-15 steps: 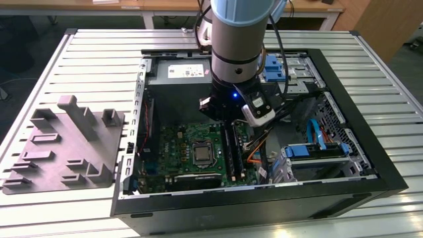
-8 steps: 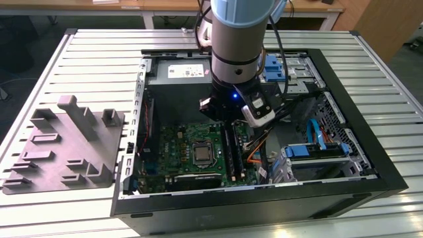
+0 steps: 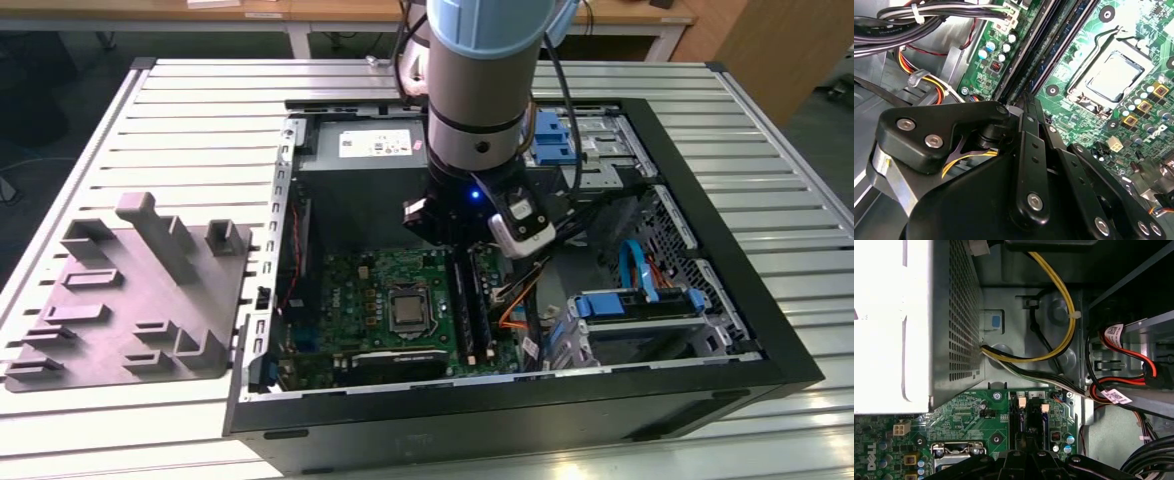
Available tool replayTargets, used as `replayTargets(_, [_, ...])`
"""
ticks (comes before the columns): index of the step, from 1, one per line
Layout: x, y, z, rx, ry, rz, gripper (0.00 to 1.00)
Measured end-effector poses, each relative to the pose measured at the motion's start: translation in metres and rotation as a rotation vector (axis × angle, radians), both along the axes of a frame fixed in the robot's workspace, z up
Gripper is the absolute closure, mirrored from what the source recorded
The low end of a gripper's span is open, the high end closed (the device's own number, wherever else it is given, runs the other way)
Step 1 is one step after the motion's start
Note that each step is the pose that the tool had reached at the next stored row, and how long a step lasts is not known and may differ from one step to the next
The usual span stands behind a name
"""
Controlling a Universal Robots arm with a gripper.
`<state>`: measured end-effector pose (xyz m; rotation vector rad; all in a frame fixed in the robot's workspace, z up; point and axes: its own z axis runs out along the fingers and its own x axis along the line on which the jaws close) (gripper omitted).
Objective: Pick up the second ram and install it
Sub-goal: 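Press down the second ram until it locks into place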
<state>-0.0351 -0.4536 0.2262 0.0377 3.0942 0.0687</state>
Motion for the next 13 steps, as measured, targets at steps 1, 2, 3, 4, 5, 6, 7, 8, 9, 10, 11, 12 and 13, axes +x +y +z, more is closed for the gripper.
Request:
replayTargets(1, [0.0,0.0,0.0,-0.0001,0.0,0.0,0.9])
replayTargets(2, [0.0,0.0,-0.0002,0.0001,0.0,0.0,0.9])
replayTargets(3, [0.0,0.0001,-0.0011,0.0005,-0.0002,0.0,0.9])
replayTargets(4, [0.0,0.0001,-0.0022,0.0004,-0.0001,0.0,0.9])
replayTargets(5, [0.0,0.0,-0.0026,0.0,0.0001,0.0,0.9])
replayTargets(6, [0.0,0.0,-0.0026,0.0,0.0001,0.0,0.9])
replayTargets(7, [0.0,0.0,-0.0026,-0.0001,0.0001,0.0,0.9])
replayTargets(8, [0.0,0.0,-0.0026,0.0,0.0001,0.0,0.9])
replayTargets(9, [0.0,0.0,-0.0031,0.0002,-0.0001,0.0,0.9])
replayTargets(10, [0.0,0.0001,-0.0038,0.0004,-0.0001,0.0,0.9])
replayTargets(11, [0.0,0.0,-0.0038,0.0001,0.0,0.0,0.9])
replayTargets(12, [0.0,0.0,-0.0038,0.0,0.0,0.0,0.9])
replayTargets(13, [0.0,0.0,-0.0038,0.0,0.0,0.0,0.9])
